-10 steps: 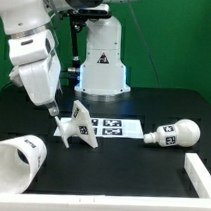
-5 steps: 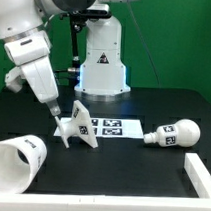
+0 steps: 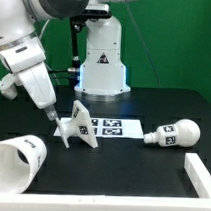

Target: Assemble lamp

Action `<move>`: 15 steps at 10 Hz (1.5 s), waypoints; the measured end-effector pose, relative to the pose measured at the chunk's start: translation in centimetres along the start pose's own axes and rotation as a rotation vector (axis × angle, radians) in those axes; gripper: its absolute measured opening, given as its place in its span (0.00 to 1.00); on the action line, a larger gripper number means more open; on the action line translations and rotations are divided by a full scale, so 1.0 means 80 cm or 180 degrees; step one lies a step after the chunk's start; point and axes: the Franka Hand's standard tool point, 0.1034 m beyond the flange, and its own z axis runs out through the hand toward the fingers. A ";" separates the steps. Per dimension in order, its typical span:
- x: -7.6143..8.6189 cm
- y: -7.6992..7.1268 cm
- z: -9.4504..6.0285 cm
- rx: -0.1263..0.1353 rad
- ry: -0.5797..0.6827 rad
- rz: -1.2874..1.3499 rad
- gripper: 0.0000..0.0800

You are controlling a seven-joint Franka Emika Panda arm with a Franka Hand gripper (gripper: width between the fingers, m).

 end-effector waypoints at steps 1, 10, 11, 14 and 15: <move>0.006 0.007 0.001 0.0001 0.0002 0.0111 0.87; 0.018 0.003 0.061 0.0190 0.0168 0.0196 0.87; 0.016 0.001 0.070 0.0216 0.0187 0.0244 0.87; 0.013 -0.003 0.075 0.0267 0.0184 0.0291 0.72; 0.013 -0.005 0.075 0.0280 0.0178 0.0287 0.72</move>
Offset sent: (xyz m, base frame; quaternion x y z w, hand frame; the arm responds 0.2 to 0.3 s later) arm 0.0181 0.0352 -0.0148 -0.0243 0.0333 0.0089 0.9991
